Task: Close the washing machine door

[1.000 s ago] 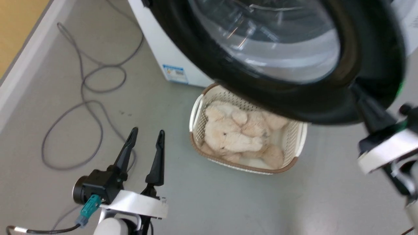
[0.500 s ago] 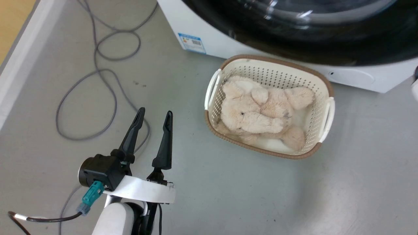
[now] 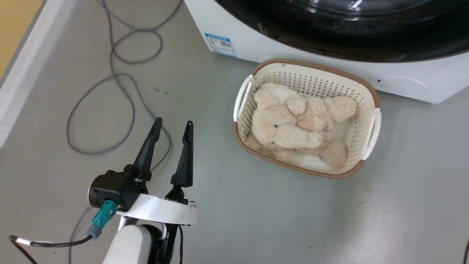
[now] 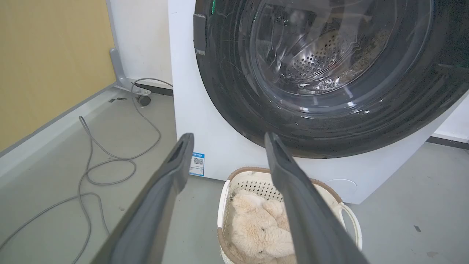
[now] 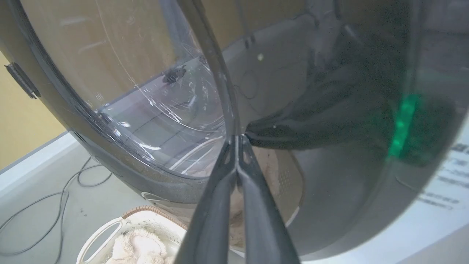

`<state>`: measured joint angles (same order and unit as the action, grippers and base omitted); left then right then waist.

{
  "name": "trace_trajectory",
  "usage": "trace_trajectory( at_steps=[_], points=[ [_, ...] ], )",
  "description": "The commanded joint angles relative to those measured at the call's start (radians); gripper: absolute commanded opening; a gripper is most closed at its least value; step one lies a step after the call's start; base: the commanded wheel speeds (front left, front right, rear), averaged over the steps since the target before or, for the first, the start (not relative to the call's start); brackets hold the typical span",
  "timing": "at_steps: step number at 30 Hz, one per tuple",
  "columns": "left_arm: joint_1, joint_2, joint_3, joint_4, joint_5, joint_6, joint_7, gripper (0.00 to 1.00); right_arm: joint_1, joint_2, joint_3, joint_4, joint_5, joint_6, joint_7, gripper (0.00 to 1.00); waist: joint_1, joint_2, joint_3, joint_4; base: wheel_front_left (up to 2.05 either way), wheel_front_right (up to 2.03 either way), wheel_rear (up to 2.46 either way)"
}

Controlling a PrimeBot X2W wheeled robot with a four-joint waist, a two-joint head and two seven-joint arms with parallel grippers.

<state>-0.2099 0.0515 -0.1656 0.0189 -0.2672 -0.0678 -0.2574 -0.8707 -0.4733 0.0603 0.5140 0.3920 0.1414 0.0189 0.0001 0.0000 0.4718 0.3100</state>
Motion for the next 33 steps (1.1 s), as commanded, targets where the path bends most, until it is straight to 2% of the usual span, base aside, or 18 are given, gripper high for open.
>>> trace_trajectory(
  at_steps=[1,10,21,25,33],
  points=[
    [-0.009,-0.001,0.003,0.002,-0.002,0.004,-0.004,1.00,-0.017,-0.006,-0.012,0.007,-0.007,-0.011,-0.014,0.00,-0.0001,0.0000,-0.015,-0.010,0.00,0.00,0.00],
    [0.031,-0.001,0.036,0.031,0.017,-0.006,-0.004,1.00,0.112,0.045,0.038,-0.001,0.009,-0.011,-0.116,0.00,-0.0001,0.0000,-0.148,-0.087,0.00,0.00,0.00],
    [0.119,-0.001,0.088,0.060,0.037,-0.017,-0.004,1.00,0.412,0.094,0.052,-0.140,-0.003,-0.011,-0.235,0.00,-0.0001,0.0000,-0.299,-0.198,0.00,0.00,0.00],
    [0.147,-0.001,0.102,0.072,0.038,-0.020,-0.004,1.00,0.517,0.144,0.011,-0.205,-0.030,-0.011,-0.260,0.00,-0.0001,0.0000,-0.333,-0.231,0.00,0.00,0.00],
    [0.191,-0.001,0.118,0.101,0.044,-0.026,-0.004,1.00,0.743,0.292,-0.091,-0.338,-0.116,-0.011,-0.276,0.00,-0.0001,0.0000,-0.387,-0.264,0.00,0.00,0.00]
  ],
)
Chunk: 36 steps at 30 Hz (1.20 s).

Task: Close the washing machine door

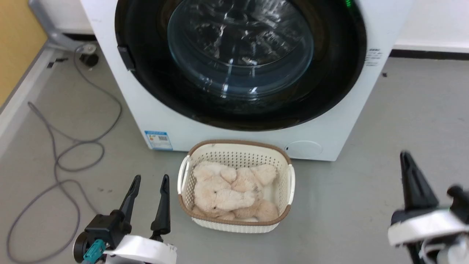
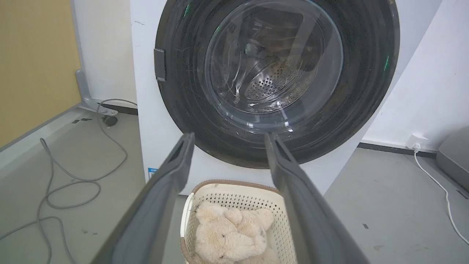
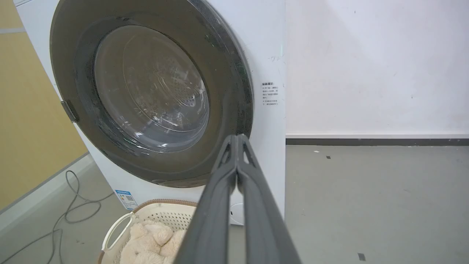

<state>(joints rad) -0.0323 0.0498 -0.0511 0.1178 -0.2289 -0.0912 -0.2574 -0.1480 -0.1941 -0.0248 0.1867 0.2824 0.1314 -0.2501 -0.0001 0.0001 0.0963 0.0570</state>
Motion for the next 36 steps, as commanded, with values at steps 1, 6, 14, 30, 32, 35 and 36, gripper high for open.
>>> trace_trajectory(
  at_steps=[1,6,14,30,32,35,36],
  points=[
    [0.018,0.000,0.006,0.005,0.005,-0.003,-0.004,1.00,0.042,0.033,-0.017,-0.022,-0.013,-0.001,-0.007,0.00,0.0001,-0.0001,-0.017,-0.014,0.00,0.00,0.00],
    [0.034,0.000,0.011,0.019,0.006,-0.005,-0.004,1.00,0.118,0.097,-0.063,-0.054,-0.045,-0.001,-0.010,0.00,0.0001,-0.0001,-0.029,-0.022,0.00,0.00,0.00],
    [0.044,0.000,0.011,0.025,0.016,0.005,-0.004,1.00,0.160,0.132,-0.079,-0.079,-0.102,-0.001,-0.011,1.00,0.0001,-0.0001,-0.029,-0.026,0.00,0.00,0.00],
    [0.036,0.000,0.011,-0.011,0.024,0.018,0.002,0.00,0.148,0.135,-0.081,-0.092,-0.116,0.000,-0.007,0.00,0.0001,-0.0001,-0.016,-0.018,0.00,0.00,0.00],
    [0.036,0.000,0.011,-0.012,0.026,0.019,0.005,0.00,0.148,0.135,-0.079,-0.093,-0.118,0.000,-0.004,0.00,0.0001,-0.0001,-0.017,-0.018,0.00,0.00,0.00],
    [0.036,0.000,0.012,-0.014,0.031,0.020,0.011,0.00,0.148,0.135,-0.077,-0.095,-0.122,0.000,0.002,0.00,0.0001,-0.0001,-0.019,-0.019,0.00,0.00,0.00],
    [0.036,0.000,0.012,-0.015,0.032,0.021,0.013,0.00,0.148,0.135,-0.076,-0.096,-0.123,0.000,0.004,0.00,0.0001,-0.0001,-0.020,-0.019,0.00,0.00,0.00]
  ],
)
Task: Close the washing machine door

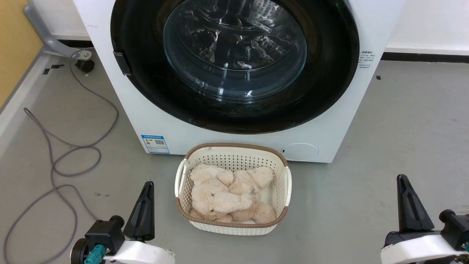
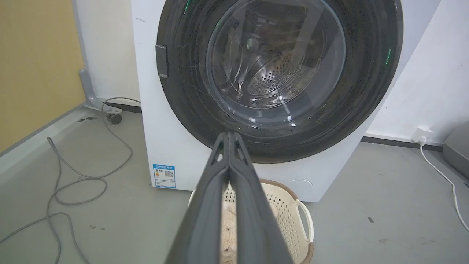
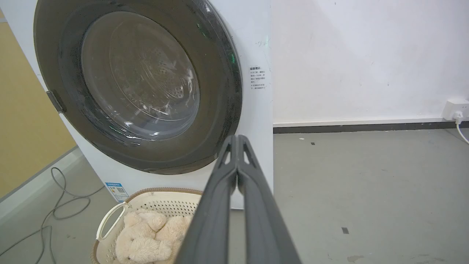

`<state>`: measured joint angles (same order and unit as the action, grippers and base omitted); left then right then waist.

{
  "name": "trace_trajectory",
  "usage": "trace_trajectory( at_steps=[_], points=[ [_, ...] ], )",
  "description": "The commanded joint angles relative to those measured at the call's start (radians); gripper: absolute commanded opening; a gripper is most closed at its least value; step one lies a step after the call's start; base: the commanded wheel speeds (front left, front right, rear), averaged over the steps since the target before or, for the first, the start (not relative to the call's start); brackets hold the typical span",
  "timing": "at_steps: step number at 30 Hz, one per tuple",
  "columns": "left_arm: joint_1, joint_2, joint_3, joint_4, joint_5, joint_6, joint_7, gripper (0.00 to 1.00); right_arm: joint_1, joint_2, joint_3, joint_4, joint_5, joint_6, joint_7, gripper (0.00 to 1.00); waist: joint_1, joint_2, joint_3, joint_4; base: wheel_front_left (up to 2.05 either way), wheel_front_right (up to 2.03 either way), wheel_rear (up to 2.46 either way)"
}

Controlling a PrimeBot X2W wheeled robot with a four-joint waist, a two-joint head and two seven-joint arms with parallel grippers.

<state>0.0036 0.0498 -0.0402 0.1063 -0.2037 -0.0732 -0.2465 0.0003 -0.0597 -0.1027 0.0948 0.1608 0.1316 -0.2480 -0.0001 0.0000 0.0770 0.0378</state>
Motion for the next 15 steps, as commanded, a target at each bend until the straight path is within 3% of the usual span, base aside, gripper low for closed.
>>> trace_trajectory(
  at_steps=[1,15],
  points=[
    [0.000,0.000,0.002,-0.005,0.009,0.004,0.004,0.00,0.000,0.001,0.003,-0.005,-0.003,0.000,0.004,0.00,0.0001,0.0000,-0.001,0.000,0.00,0.00,0.00],
    [-0.001,0.000,0.006,-0.017,0.032,0.012,0.033,0.00,0.000,0.002,0.015,-0.015,-0.022,0.000,0.033,0.00,0.0001,0.0000,-0.010,-0.005,0.00,0.00,0.00]
  ],
)
